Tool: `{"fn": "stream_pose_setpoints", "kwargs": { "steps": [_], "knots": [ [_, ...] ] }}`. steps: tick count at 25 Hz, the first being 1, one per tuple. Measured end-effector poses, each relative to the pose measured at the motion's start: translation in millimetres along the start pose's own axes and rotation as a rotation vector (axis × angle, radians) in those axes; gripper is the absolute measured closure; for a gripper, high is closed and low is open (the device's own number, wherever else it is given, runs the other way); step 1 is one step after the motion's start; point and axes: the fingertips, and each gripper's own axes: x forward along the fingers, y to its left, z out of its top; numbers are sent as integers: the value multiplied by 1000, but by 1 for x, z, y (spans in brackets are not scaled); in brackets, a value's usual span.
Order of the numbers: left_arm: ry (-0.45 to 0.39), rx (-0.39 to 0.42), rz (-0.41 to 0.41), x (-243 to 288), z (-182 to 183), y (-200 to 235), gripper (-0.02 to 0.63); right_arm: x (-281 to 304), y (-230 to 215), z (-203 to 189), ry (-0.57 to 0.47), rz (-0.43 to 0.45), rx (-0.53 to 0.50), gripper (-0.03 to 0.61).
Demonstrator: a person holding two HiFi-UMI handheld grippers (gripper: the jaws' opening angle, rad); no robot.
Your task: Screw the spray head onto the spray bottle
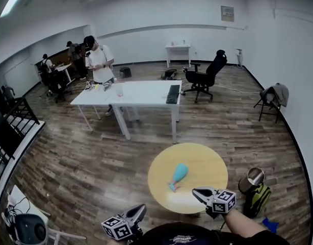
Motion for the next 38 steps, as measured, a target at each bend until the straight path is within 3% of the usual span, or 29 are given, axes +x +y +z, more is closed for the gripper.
{"fn": "stream_pose_setpoints", "kwargs": {
  "steps": [3, 8, 16, 21, 23, 27, 33, 35, 36, 37, 38],
  "knots": [
    [31, -25, 17, 35, 7, 17, 604, 31, -45, 4, 48, 12, -10, 569],
    [51, -59, -15, 81, 25, 83, 604, 99, -86, -23, 216, 30, -115, 481],
    [154, -33, -209, 149, 64, 184, 604, 189, -142, -87, 689, -10, -524, 293],
    [195, -51, -235, 163, 83, 232, 604, 220, -182, -98, 896, -62, -746, 254],
    [204, -64, -216, 164, 84, 242, 604, 226, -195, -106, 960, -25, -842, 251],
    [205, -83, -140, 163, 84, 251, 604, 230, -222, -131, 1077, 102, -1028, 168],
    [164, -118, 30, 146, 81, 251, 604, 224, -250, -191, 1225, 398, -1286, 86],
    [161, -133, 77, 142, 77, 250, 604, 215, -262, -219, 1318, 468, -1293, 56],
    [162, -140, 94, 142, 74, 249, 604, 206, -268, -233, 1383, 500, -1261, 64],
    [164, -147, 107, 144, 70, 247, 604, 198, -271, -244, 1441, 531, -1213, 115],
    [168, -152, 116, 146, 67, 243, 604, 192, -273, -251, 1471, 557, -1167, 84]
  ]
}}
